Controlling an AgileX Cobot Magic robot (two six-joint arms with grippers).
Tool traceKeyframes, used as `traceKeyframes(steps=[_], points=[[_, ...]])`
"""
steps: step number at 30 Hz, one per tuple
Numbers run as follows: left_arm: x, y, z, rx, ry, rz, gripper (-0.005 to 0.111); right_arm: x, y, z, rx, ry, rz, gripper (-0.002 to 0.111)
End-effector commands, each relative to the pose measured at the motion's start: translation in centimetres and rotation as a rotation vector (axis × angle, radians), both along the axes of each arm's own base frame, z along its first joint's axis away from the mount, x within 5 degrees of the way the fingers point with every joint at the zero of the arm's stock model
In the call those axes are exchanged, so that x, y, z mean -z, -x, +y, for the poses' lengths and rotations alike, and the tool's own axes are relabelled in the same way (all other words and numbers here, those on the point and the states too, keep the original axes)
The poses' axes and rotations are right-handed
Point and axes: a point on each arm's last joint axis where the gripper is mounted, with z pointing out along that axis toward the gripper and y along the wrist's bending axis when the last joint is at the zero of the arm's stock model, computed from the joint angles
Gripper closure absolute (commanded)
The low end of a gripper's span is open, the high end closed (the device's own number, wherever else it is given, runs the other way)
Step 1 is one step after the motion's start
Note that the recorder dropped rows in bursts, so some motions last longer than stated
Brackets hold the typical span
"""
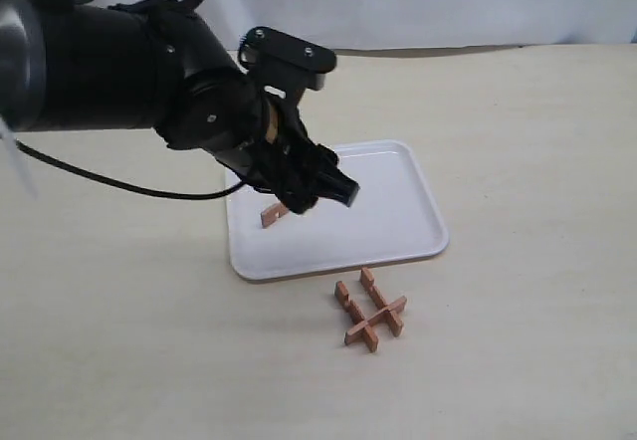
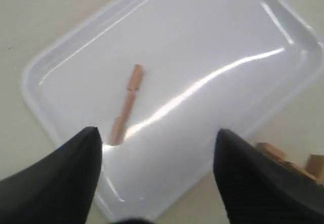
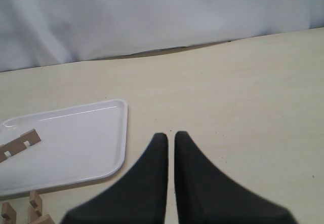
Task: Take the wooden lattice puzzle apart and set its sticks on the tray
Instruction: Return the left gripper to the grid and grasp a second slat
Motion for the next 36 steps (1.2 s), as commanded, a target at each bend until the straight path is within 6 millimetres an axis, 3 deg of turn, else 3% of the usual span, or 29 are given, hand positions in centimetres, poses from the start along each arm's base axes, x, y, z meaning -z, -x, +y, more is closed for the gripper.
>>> traceKeyframes(steps=[1,7,12,17,20,24,31,36], points=[[-0.7,3.5,-2.9,0.139,0.0,-0.009,0.046,0.1,-0.1,-0.1,0.008,0.0,-0.001,0.104],[0.2,8.8,-5.8,0.293,-0.09,0.032,0.046,0.1,-0.1,-0.1,0.008,0.0,-0.001,0.104],[1.7,10.8,-6.8,0.347,-0.163,0.069,0.049,0.1,-0.1,-0.1,0.008,0.0,-0.001,0.104],[4.0,10.8,-6.6,0.334,-0.268,0.125,0.061,0.1,-0.1,-0.1,0.008,0.0,-0.001,0.104],[4.7,10.8,-6.6,0.332,-0.283,0.141,0.061,0.1,-0.1,-0.1,0.008,0.0,-0.001,0.104],[7.3,10.6,-7.0,0.367,-0.33,0.16,0.061,0.1,-0.1,-0.1,0.008,0.0,-0.001,0.104],[7.9,8.9,-6.9,0.357,-0.294,0.132,0.061,0.1,-0.1,-0.1,0.008,0.0,-0.001,0.104],[8.0,9.1,-7.4,0.393,-0.236,0.15,0.061,0.1,-0.1,-0.1,0.008,0.0,-0.001,0.104]])
